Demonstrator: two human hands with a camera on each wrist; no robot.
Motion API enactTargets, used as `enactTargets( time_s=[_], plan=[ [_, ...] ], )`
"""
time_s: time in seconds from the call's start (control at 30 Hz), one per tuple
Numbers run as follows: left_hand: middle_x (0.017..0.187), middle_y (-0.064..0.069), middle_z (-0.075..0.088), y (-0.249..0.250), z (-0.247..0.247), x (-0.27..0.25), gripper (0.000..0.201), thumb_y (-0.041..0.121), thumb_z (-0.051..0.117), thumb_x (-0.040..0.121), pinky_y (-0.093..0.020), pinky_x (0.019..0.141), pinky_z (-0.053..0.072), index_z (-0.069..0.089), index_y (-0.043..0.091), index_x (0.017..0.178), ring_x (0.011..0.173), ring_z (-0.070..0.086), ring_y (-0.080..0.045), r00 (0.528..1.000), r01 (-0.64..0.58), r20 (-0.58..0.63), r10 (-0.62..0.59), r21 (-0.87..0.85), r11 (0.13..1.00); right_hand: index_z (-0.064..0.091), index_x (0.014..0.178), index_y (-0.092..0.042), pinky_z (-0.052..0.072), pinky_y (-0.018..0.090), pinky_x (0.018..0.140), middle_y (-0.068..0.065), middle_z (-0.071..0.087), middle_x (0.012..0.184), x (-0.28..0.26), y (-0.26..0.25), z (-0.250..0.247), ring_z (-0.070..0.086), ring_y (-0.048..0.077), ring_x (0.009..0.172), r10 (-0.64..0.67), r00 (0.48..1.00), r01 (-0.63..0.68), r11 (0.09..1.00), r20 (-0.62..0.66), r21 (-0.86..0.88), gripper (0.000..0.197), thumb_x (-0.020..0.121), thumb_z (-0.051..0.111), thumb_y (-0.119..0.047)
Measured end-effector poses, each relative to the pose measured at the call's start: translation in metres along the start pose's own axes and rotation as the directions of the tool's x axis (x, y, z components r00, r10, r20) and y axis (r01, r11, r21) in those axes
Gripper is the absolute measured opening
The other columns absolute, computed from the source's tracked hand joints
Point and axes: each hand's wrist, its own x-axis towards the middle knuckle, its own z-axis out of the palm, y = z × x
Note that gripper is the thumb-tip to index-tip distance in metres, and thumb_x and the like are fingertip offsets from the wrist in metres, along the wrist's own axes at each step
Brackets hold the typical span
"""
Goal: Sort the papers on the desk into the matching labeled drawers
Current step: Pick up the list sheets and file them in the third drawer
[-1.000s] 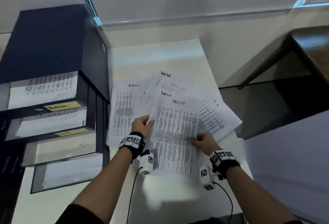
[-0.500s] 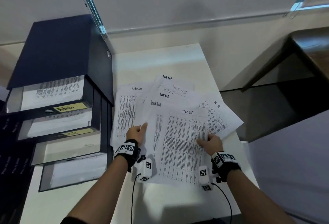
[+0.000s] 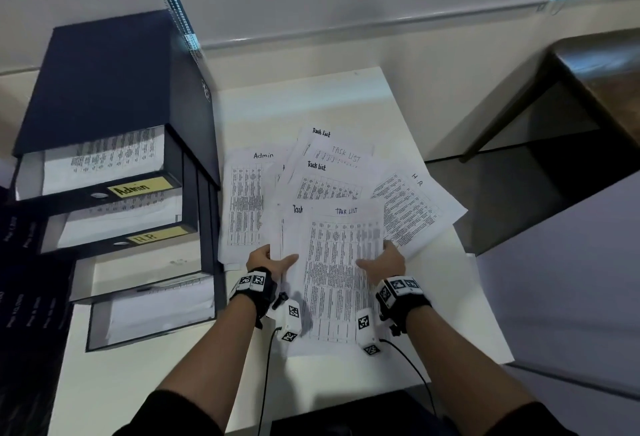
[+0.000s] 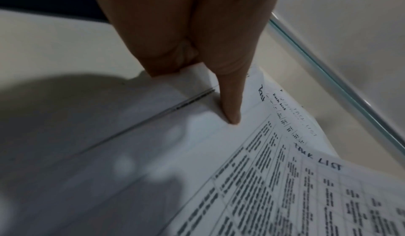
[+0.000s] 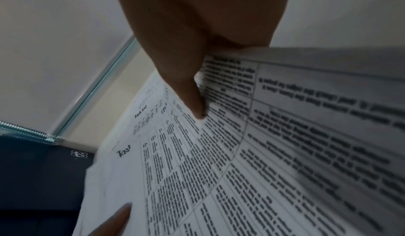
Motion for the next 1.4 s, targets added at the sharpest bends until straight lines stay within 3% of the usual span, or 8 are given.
enactTargets(
  time_s=[0.2, 0.4, 0.53, 0.67, 0.87, 1.0, 1.27, 1.4],
  plan=[
    [0.119, -0.011, 0.06, 0.003, -0.001, -0.011, 0.066, 0.025, 0.079, 0.081, -0.031, 0.101, 0.044, 0.048, 0.011, 0.138, 0.122, 0.056, -0.029, 0.995, -0.052, -0.097, 0.037, -0.157, 0.986, 0.073, 0.103, -0.011, 0.053, 0.027, 0.069, -0.001, 0.073, 0.089, -0.005, -0.022, -0.024, 0.07, 0.019, 0.083, -0.354, 0.916, 0.384, 0.91, -0.19, 0.156, 0.02, 0.085, 0.073, -0.021],
    [0.152, -0.002, 0.039, 0.082, -0.042, -0.038, 0.102, 0.055, 0.08, 0.069, -0.038, 0.112, 0.036, 0.028, 0.025, 0.151, 0.139, 0.039, -0.019, 0.926, -0.366, -0.027, 0.378, -0.317, 0.875, 0.07, 0.11, -0.017, 0.058, 0.034, 0.086, -0.004, 0.075, 0.103, -0.031, -0.091, -0.083, 0.071, 0.01, 0.098, -0.522, 0.85, 0.483, 0.719, -0.071, 0.499, 0.028, 0.084, 0.077, -0.021],
    [0.103, 0.01, 0.073, 0.124, -0.083, -0.069, 0.058, 0.041, 0.088, 0.063, -0.029, 0.088, 0.056, 0.061, 0.019, 0.11, 0.096, 0.069, -0.003, 0.853, -0.489, -0.025, 0.521, -0.386, 0.782, 0.069, 0.113, -0.008, 0.059, 0.035, 0.085, 0.002, 0.075, 0.103, -0.051, -0.114, -0.1, 0.072, 0.014, 0.096, -0.597, 0.8, 0.535, 0.671, -0.055, 0.513, 0.035, 0.081, 0.079, -0.018],
    [0.066, 0.012, 0.067, 0.128, -0.111, -0.096, 0.021, 0.013, 0.076, 0.084, -0.004, 0.046, 0.036, 0.058, 0.004, 0.077, 0.04, 0.045, 0.01, 0.795, -0.591, -0.062, 0.604, -0.303, 0.747, 0.066, 0.112, -0.006, 0.057, 0.053, 0.086, 0.005, 0.075, 0.103, -0.057, -0.108, -0.088, 0.073, 0.021, 0.096, -0.581, 0.813, 0.478, 0.695, 0.03, 0.537, 0.043, 0.074, 0.084, -0.017],
    [0.123, 0.006, 0.068, 0.081, -0.174, -0.106, 0.048, 0.023, 0.07, 0.089, -0.034, 0.099, 0.051, 0.053, 0.018, 0.135, 0.113, 0.064, -0.006, 0.811, -0.558, 0.018, 0.584, -0.273, 0.784, 0.035, 0.147, -0.031, 0.036, 0.048, 0.113, -0.006, 0.049, 0.147, -0.068, -0.129, -0.049, 0.046, 0.012, 0.135, -0.618, 0.782, 0.547, 0.742, 0.078, 0.388, 0.084, 0.078, 0.077, -0.053],
    [0.14, 0.005, 0.057, 0.035, -0.232, -0.109, 0.066, 0.009, 0.064, 0.093, -0.036, 0.103, 0.048, 0.031, 0.021, 0.149, 0.126, 0.056, -0.01, 0.829, -0.505, 0.114, 0.547, -0.264, 0.822, 0.005, 0.153, -0.047, 0.014, 0.023, 0.113, -0.022, 0.006, 0.161, -0.1, -0.16, -0.007, 0.012, 0.0, 0.144, -0.725, 0.659, 0.619, 0.675, 0.203, 0.401, 0.092, 0.091, 0.07, -0.027],
    [0.134, 0.009, 0.054, -0.065, -0.319, -0.116, 0.117, 0.01, 0.082, 0.078, -0.038, 0.109, 0.041, -0.003, 0.026, 0.157, 0.133, 0.048, -0.017, 0.957, -0.207, 0.133, 0.257, -0.305, 0.93, 0.07, 0.119, -0.031, 0.039, 0.032, 0.11, 0.0, 0.046, 0.149, -0.149, -0.172, 0.109, 0.045, 0.024, 0.136, -0.494, 0.5, 0.422, 0.856, 0.711, 0.299, 0.036, 0.092, 0.065, -0.009],
    [0.121, -0.016, 0.066, -0.092, -0.338, -0.117, 0.079, 0.003, 0.073, 0.084, -0.034, 0.076, 0.06, 0.03, 0.027, 0.146, 0.1, 0.07, -0.023, 0.965, -0.163, 0.128, 0.23, -0.395, 0.904, 0.07, 0.12, -0.014, 0.036, 0.026, 0.109, 0.006, 0.051, 0.143, -0.152, -0.177, 0.147, 0.047, 0.018, 0.131, -0.349, 0.513, 0.267, 0.933, 0.785, 0.24, 0.033, 0.092, 0.062, 0.001]
  ],
)
